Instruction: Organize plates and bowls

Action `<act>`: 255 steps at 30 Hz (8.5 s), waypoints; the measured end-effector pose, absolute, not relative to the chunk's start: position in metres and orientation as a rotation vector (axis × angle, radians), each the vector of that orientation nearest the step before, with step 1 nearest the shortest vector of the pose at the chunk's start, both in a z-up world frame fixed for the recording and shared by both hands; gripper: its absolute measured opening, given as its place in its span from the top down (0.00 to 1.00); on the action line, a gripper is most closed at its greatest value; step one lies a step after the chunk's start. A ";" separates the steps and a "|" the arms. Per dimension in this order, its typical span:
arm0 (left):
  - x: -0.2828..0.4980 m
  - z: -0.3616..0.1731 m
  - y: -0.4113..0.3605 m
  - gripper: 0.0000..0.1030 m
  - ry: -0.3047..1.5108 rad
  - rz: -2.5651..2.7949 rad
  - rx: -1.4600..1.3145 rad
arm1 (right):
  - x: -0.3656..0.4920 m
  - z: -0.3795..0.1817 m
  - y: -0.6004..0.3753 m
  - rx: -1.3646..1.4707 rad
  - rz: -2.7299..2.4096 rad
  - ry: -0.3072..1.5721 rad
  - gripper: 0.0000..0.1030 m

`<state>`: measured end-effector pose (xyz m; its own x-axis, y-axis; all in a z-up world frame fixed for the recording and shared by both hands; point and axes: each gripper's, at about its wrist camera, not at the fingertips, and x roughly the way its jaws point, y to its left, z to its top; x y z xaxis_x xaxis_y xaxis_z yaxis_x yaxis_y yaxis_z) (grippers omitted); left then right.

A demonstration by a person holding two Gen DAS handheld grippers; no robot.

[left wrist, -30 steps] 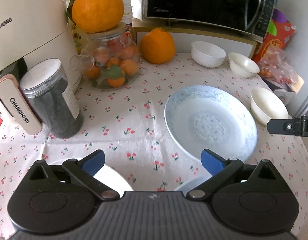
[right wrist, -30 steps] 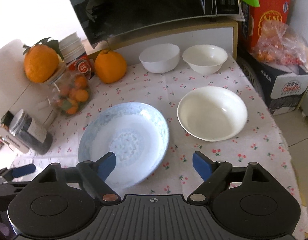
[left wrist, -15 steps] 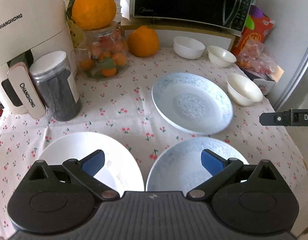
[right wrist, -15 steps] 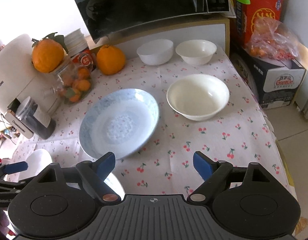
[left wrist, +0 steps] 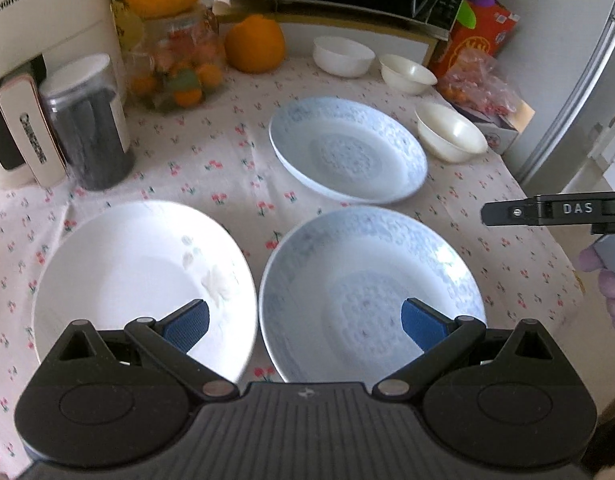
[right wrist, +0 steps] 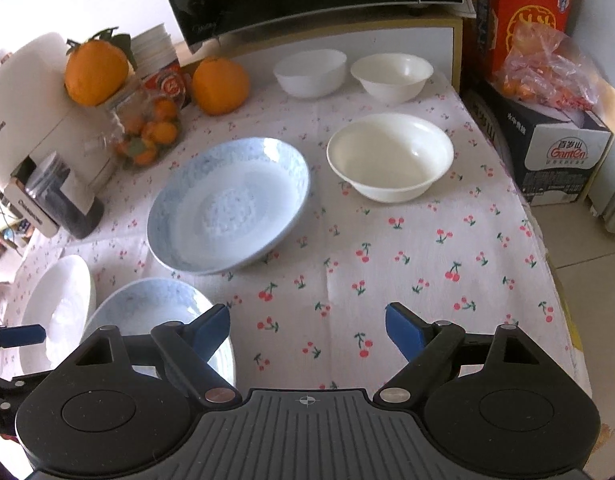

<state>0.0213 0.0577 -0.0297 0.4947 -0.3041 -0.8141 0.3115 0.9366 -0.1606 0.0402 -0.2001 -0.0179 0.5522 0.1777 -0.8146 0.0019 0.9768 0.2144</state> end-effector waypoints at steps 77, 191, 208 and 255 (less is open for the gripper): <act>0.011 -0.030 0.080 0.81 1.056 -0.424 -0.152 | 0.029 -0.013 -0.162 0.260 0.298 1.012 0.88; 0.125 -0.062 0.018 0.78 0.934 -0.232 -0.075 | 0.147 -0.046 -0.184 0.164 0.073 0.901 0.88; 0.117 -0.050 0.017 0.13 0.868 -0.240 -0.047 | 0.143 -0.042 -0.184 0.187 0.074 0.900 0.33; 0.051 -0.004 0.129 0.00 0.877 -0.166 -0.056 | 0.077 -0.008 -0.125 0.343 0.219 0.943 0.15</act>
